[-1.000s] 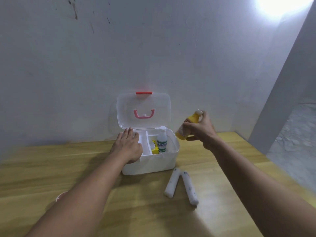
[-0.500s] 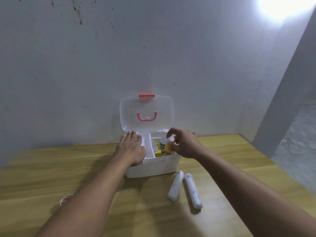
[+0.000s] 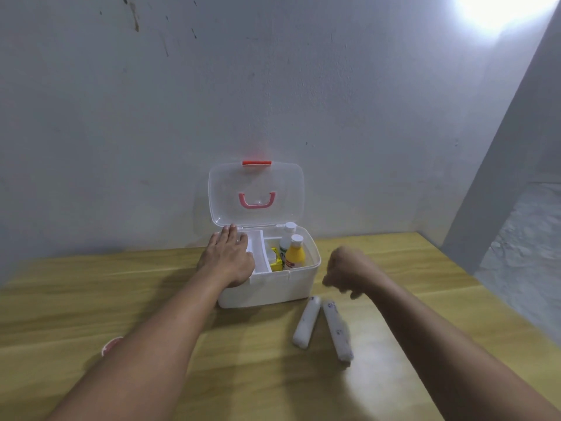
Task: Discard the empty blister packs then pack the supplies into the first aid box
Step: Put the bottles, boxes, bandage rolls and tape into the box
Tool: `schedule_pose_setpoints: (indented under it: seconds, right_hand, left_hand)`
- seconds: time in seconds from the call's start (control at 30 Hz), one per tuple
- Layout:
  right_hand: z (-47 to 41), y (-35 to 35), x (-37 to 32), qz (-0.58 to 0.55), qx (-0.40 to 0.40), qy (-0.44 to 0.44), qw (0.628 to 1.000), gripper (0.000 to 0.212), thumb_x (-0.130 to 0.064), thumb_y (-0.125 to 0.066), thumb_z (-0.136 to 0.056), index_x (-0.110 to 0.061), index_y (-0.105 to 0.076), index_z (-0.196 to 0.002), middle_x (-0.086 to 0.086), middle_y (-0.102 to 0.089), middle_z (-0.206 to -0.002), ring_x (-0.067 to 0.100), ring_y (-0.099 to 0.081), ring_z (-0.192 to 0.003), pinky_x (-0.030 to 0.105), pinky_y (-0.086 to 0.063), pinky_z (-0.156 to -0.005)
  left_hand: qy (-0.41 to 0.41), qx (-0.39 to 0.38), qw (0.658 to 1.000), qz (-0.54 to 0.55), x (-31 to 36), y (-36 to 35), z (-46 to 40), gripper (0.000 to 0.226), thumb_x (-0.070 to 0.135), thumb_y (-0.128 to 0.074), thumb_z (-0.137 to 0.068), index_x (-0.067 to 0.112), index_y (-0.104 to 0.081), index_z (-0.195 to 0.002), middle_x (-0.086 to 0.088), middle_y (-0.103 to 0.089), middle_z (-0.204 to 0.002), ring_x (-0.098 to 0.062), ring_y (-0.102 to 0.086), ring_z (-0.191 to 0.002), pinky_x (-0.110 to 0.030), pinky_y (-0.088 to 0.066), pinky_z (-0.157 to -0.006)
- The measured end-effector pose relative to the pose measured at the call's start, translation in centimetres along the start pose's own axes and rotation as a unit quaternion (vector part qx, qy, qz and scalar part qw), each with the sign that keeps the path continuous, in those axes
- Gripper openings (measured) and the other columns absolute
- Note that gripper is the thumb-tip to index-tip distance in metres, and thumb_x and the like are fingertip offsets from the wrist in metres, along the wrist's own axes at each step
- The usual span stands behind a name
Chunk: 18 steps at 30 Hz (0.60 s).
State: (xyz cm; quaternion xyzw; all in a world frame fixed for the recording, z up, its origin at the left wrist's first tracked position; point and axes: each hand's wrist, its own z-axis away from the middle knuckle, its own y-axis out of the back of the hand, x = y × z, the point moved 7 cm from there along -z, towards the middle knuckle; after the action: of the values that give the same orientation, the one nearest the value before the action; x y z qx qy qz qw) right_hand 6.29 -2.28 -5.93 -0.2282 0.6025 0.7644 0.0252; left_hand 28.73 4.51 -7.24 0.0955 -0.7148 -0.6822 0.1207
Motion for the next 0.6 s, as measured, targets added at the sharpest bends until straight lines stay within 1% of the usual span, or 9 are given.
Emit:
schedule_pose_setpoints:
  seconds: [0.03,0.07,0.1,0.23,0.3,0.33,0.4,0.47,0.6]
  right_hand:
    - [0.4,-1.5,0.4,0.011,-0.067,-0.017,0.998,0.021,-0.015,-0.072,-0.074,0.0,-0.068,-0.087,0.015,-0.071,-0.077,0.028,-0.071,-0.068,0.042,-0.062,-0.061]
    - [0.8,-2.6,0.7,0.016,-0.11,-0.029,0.993,0.027,-0.015,-0.076,-0.074,0.003,-0.067,-0.093,0.017,-0.072,-0.081,0.029,-0.073,-0.071,0.044,-0.062,-0.061]
    - [1.0,-3.4,0.9,0.013,-0.129,-0.037,0.991,0.031,-0.012,-0.076,-0.075,0.004,-0.065,-0.099,0.021,-0.072,-0.085,0.031,-0.073,-0.074,0.045,-0.062,-0.062]
    - [1.1,-4.1,0.8,-0.061,-0.142,-0.053,0.986,0.031,0.0,-0.061,-0.082,0.008,-0.057,-0.112,0.029,-0.069,-0.1,0.038,-0.072,-0.083,0.049,-0.061,-0.069]
    - [1.2,-4.2,0.5,-0.099,-0.158,-0.051,0.981,0.03,-0.001,-0.057,-0.085,0.01,-0.056,-0.112,0.031,-0.068,-0.101,0.038,-0.072,-0.078,0.051,-0.06,-0.07]
    - [1.3,-4.3,0.4,-0.112,-0.162,-0.05,0.979,0.03,-0.005,-0.06,-0.086,0.01,-0.057,-0.111,0.03,-0.068,-0.099,0.038,-0.07,-0.073,0.05,-0.061,-0.067]
    - [1.5,-4.7,0.0,-0.127,-0.157,-0.048,0.978,0.038,-0.019,-0.07,-0.084,0.01,-0.059,-0.107,0.028,-0.068,-0.092,0.036,-0.067,-0.064,0.045,-0.061,-0.058]
    - [1.6,-5.2,-0.2,-0.132,-0.149,-0.045,0.979,0.045,-0.029,-0.076,-0.08,0.007,-0.063,-0.103,0.026,-0.07,-0.089,0.035,-0.069,-0.062,0.041,-0.061,-0.055]
    - [1.5,-5.6,-0.3,-0.14,-0.127,-0.044,0.981,0.042,-0.024,-0.082,-0.072,0.005,-0.065,-0.098,0.019,-0.068,-0.082,0.035,-0.072,-0.067,0.04,-0.061,-0.053]
  left_hand:
    - [0.0,0.0,1.0,0.0,0.0,0.0,0.0,0.058,0.032,-0.016,-0.098,0.013,-0.004,-0.152,-0.012,0.008,-0.161,-0.024,0.008,-0.149,-0.039,0.003,-0.12]
    - [-0.001,0.001,1.0,-0.001,0.0,-0.1,-0.1,0.058,0.032,-0.016,-0.098,0.013,-0.004,-0.152,-0.012,0.008,-0.161,-0.024,0.008,-0.149,-0.04,0.002,-0.12]
    - [-0.001,0.001,1.0,-0.002,0.0,-0.1,-0.1,0.058,0.033,-0.016,-0.098,0.013,-0.004,-0.152,-0.012,0.008,-0.161,-0.024,0.008,-0.149,-0.04,0.002,-0.12]
    - [0.0,0.003,1.0,-0.002,-0.1,-0.2,-0.2,0.059,0.033,-0.016,-0.098,0.013,-0.005,-0.152,-0.012,0.007,-0.161,-0.024,0.008,-0.149,-0.04,0.002,-0.12]
    - [-0.001,0.004,1.0,-0.002,-0.1,-0.3,-0.2,0.059,0.033,-0.016,-0.098,0.013,-0.005,-0.152,-0.012,0.007,-0.161,-0.024,0.007,-0.149,-0.04,0.002,-0.12]
    - [-0.002,0.004,1.0,-0.003,-0.1,-0.3,-0.2,0.059,0.033,-0.016,-0.098,0.013,-0.005,-0.152,-0.012,0.007,-0.161,-0.024,0.007,-0.149,-0.04,0.002,-0.12]
    - [-0.002,0.006,1.0,-0.005,-0.1,-0.2,-0.3,0.059,0.033,-0.016,-0.098,0.013,-0.005,-0.152,-0.012,0.007,-0.161,-0.024,0.007,-0.149,-0.04,0.002,-0.119]
    - [-0.002,0.006,1.0,-0.006,-0.1,-0.2,-0.2,0.059,0.033,-0.016,-0.098,0.013,-0.005,-0.152,-0.012,0.007,-0.161,-0.024,0.007,-0.149,-0.039,0.002,-0.119]
    - [-0.002,0.005,1.0,-0.006,0.0,-0.2,-0.2,0.058,0.033,-0.016,-0.098,0.013,-0.005,-0.152,-0.012,0.007,-0.161,-0.024,0.007,-0.149,-0.039,0.002,-0.119]
